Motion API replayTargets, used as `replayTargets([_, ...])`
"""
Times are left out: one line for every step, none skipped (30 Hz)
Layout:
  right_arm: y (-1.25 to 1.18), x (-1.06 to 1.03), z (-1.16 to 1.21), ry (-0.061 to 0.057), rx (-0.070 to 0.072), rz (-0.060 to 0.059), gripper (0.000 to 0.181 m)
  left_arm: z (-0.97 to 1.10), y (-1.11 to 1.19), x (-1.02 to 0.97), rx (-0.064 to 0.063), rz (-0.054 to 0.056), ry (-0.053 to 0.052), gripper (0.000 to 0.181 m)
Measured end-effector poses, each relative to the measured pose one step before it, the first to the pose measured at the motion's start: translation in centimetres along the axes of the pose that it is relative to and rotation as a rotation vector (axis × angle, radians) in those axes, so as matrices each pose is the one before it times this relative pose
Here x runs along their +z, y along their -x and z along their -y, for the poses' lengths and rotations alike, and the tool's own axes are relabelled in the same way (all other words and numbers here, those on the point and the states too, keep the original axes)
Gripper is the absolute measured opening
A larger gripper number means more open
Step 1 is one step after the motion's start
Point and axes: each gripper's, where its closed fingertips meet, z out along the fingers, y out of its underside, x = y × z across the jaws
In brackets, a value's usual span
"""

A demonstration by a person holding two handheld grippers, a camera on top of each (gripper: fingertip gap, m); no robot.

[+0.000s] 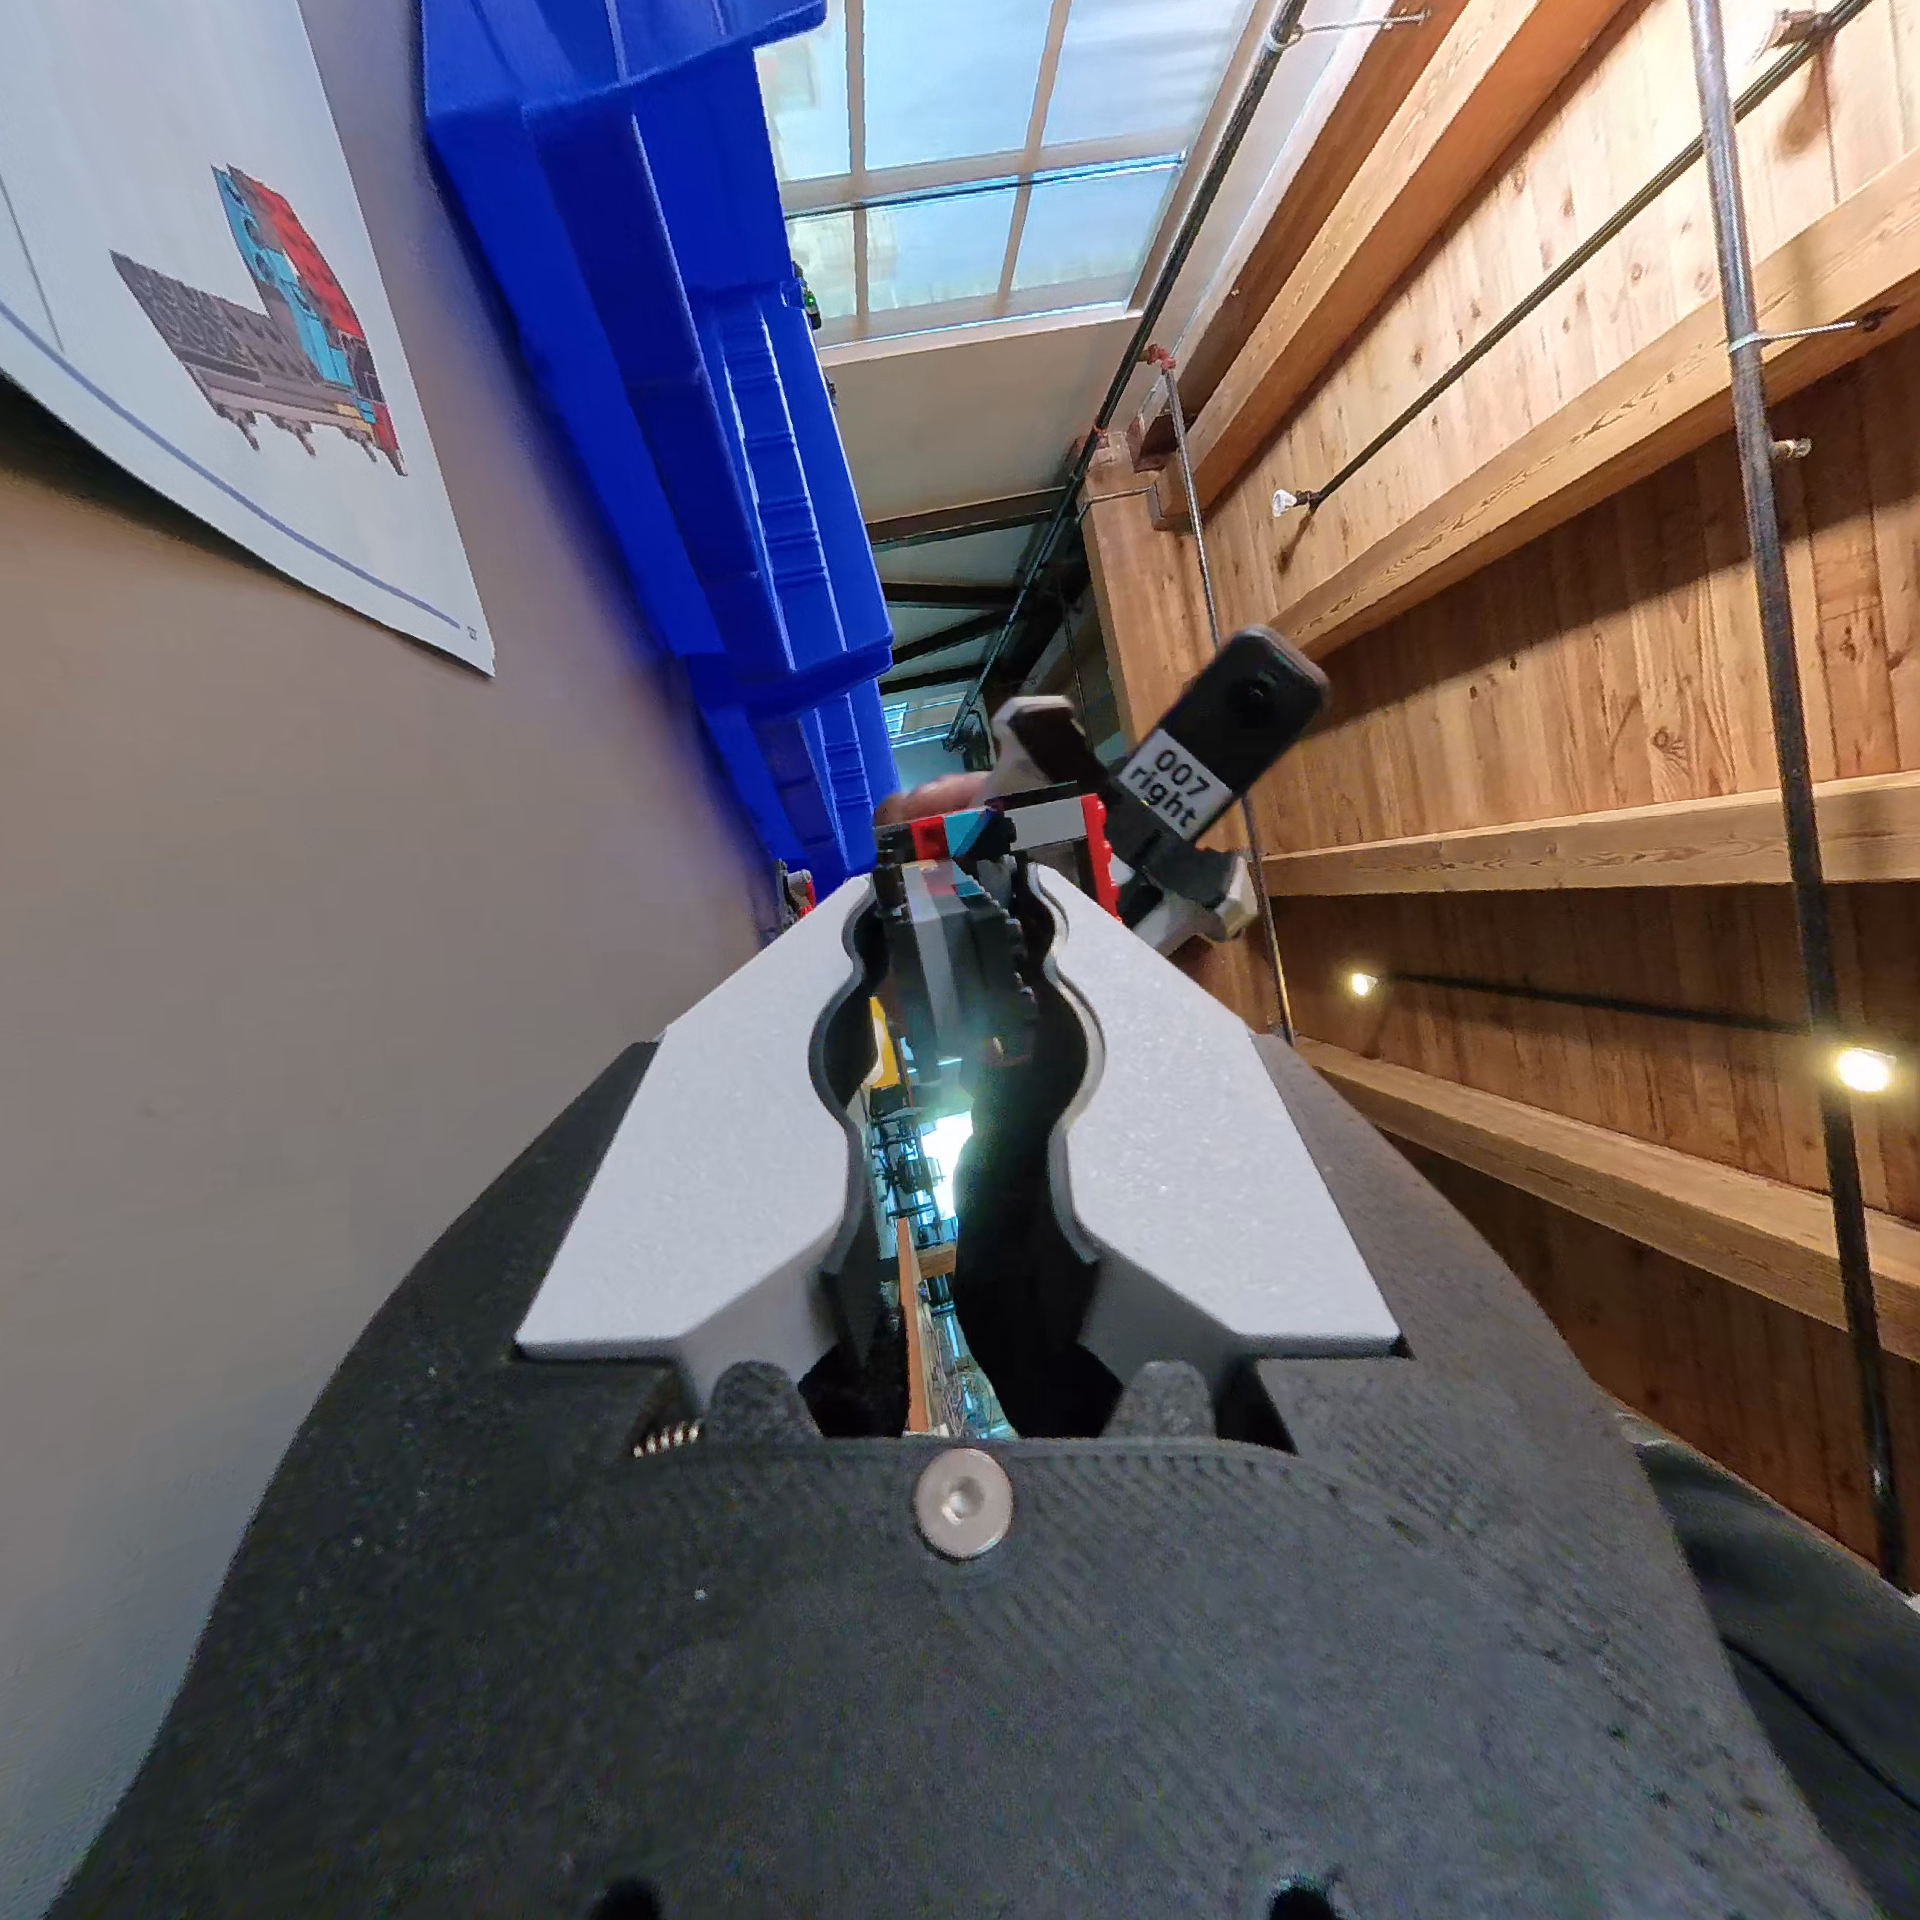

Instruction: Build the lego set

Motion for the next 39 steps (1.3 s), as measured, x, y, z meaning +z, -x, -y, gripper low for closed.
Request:
replayTargets([-0.096,0.066,-0.324,0.0092,0.0490,0.0159,0.064,-0.053,0.004,0.043,0.0023,0.0017,0.0012,0.024])
replayTargets([-0.184,0.127,-0.462,0.0188,0.0359,0.0074,0.064,-0.057,-0.010,0.045,0.0036,0.0022,0.0018,0.024])
replayTargets([-0.204,0.154,-0.425,0.0179,0.0226,0.0020,0.065,-0.073,-0.001,0.048,0.0046,0.0031,0.0021,0.024])
replayTargets([-0.134,0.171,-0.320,0.0121,0.0181,0.0038,0.065,-0.063,0.010,0.045,0.0064,0.0043,0.0026,0.024])
replayTargets([-0.147,0.182,-0.260,0.0111,0.0219,0.0028,0.065,-0.077,-0.003,0.049,0.0074,0.0044,0.0029,0.024])
replayTargets([-0.059,0.139,-0.119,0.0040,0.0180,0.0071,0.065,-0.057,-0.012,0.036,0.0067,0.0033,0.0029,0.024])
replayTargets([-0.162,0.125,-0.078,0.0050,0.0155,0.0005,0.065,-0.059,-0.040,0.032,0.0054,0.0006,0.0028,0.024])
replayTargets([-0.172,0.093,-0.047,0.0038,0.0107,-0.0010,0.065,-0.051,-0.046,0.025,0.0042,-0.0007,0.0030,0.024])
replayTargets([-0.066,0.076,-0.112,0.0084,0.0083,0.0051,0.064,-0.035,-0.039,0.010,0.0047,-0.0004,0.0026,0.024])
replayTargets([0.032,0.085,-0.139,0.0105,0.0074,0.0098,0.064,-0.046,-0.032,0.004,0.0060,0.0004,0.0030,0.024])
replayTargets([0.089,0.070,-0.101,0.0076,0.0075,0.0127,0.063,-0.049,-0.041,0.005,0.0074,0.0002,0.0041,0.024])
replayTargets([0.132,0.074,-0.147,0.0099,0.0057,0.0143,0.061,-0.051,-0.051,0.005,0.0077,-0.0009,0.0049,0.024])
replayTargets([0.077,0.070,-0.168,0.0121,0.0016,0.0088,0.060,-0.044,-0.063,0.009,0.0078,-0.0013,0.0052,0.024])
replayTargets([0.048,0.042,-0.112,0.0082,0.0004,0.0062,0.059,-0.066,-0.037,0.008,0.0097,0.0013,0.0056,0.024])
replayTargets([0.045,0.014,-0.101,0.0084,-0.0004,0.0059,0.057,-0.075,-0.015,0.015,0.0125,0.0026,0.0070,0.024])
replayTargets([0.111,-0.002,-0.104,0.0086,-0.0018,0.0100,0.056,-0.100,-0.071,0.013,0.0120,0.0002,0.0089,0.024])
replayTargets([0.144,-0.007,-0.100,0.0088,-0.0008,0.0113,0.056,-0.127,-0.084,0.020,0.0119,-0.0007,0.0103,0.024])
replayTargets([0.108,-0.014,-0.054,0.0068,-0.0032,0.0069,0.055,-0.119,-0.104,0.023,0.0133,-0.0006,0.0099,0.024])
replayTargets([0.113,-0.003,-0.037,0.0060,-0.0050,0.0046,0.055,-0.086,-0.097,0.004,0.0129,-0.0004,0.0081,0.024])
replayTargets([0.129,0.004,-0.049,0.0065,-0.0061,0.0038,0.055,-0.058,-0.098,-0.029,0.0106,-0.0011,0.0064,0.024])
replayTargets([0.103,-0.004,-0.053,0.0073,-0.0070,0.0019,0.054,-0.060,-0.089,-0.030,0.0083,-0.0018,0.0072,0.024])
replayTargets([0.108,0.017,-0.076,0.0089,-0.0059,0.0016,0.054,-0.061,-0.088,-0.043,0.0076,-0.0019,0.0068,0.024])
replayTargets([0.105,0.015,-0.076,0.0084,-0.0042,0.0022,0.054,-0.053,-0.084,-0.039,0.0075,-0.0025,0.0067,0.024])
replayTargets([0.109,0.014,-0.037,0.0065,-0.0028,0.0037,0.054,-0.056,-0.087,-0.041,0.0072,-0.0032,0.0067,0.024])
replayTargets([0.132,0.009,-0.045,0.0063,-0.0029,0.0051,0.054,-0.044,-0.103,-0.046,0.0079,-0.0040,0.0065,0.024])
replayTargets([0.165,0.016,-0.070,0.0082,-0.0028,0.0058,0.054,-0.054,-0.120,-0.075,0.0084,-0.0047,0.0076,0.024])
replayTargets([0.163,0.030,-0.082,0.0084,-0.0039,0.0053,0.053,-0.060,-0.138,-0.067,0.0085,-0.0050,0.0088,0.024])
replayTargets([0.139,0.040,-0.064,0.0080,-0.0043,0.0033,0.053,-0.072,-0.125,-0.073,0.0084,-0.0041,0.0083,0.024])
replayTargets([0.087,0.057,-0.044,0.0069,-0.0051,-0.0010,0.053,-0.056,-0.087,-0.054,0.0066,-0.0018,0.0064,0.024])
replayTargets([0.031,0.058,-0.064,0.0075,-0.0048,-0.0051,0.053,-0.013,-0.022,-0.042,0.0042,0.0011,0.0032,0.024])
replayTargets([-0.022,0.065,-0.019,0.0047,-0.0030,-0.0073,0.054,0.022,0.015,-0.035,0.0015,0.0028,-0.0007,0.024])
replayTargets([-0.020,0.053,-0.001,0.0017,-0.0024,-0.0059,0.054,0.045,0.024,-0.011,-0.0006,0.0023,-0.0029,0.024])
replayTargets([0.001,0.036,-0.019,0.0027,-0.0015,-0.0038,0.054,0.016,0.009,-0.003,-0.0005,0.0012,-0.0014,0.024])
replayTargets([-0.002,0.033,-0.064,0.0039,-0.0007,-0.0024,0.054,-0.037,0.015,0.014,0.0024,0.0022,0.0020,0.024])
replayTargets([0.016,0.011,-0.069,0.0040,-0.0016,-0.0011,0.055,-0.065,0.000,0.020,0.0044,0.0027,0.0045,0.024])
replayTargets([0.019,0.004,-0.005,-0.0001,-0.0001,0.0010,0.055,-0.053,-0.020,0.015,0.0043,0.0016,0.0034,0.024])
replayTargets([0.015,0.006,0.025,-0.0027,0.0048,0.0023,0.055,-0.008,-0.024,0.016,0.0024,0.0010,0.0002,0.024])
replayTargets([-0.018,0.015,0.044,-0.0048,0.0058,-0.0001,0.055,0.018,-0.003,0.019,0.0011,0.0011,-0.0022,0.024])
replayTargets([-0.031,0.036,0.022,-0.0048,0.0041,-0.0021,0.055,0.037,0.016,0.028,0.0016,0.0023,-0.0035,0.024])
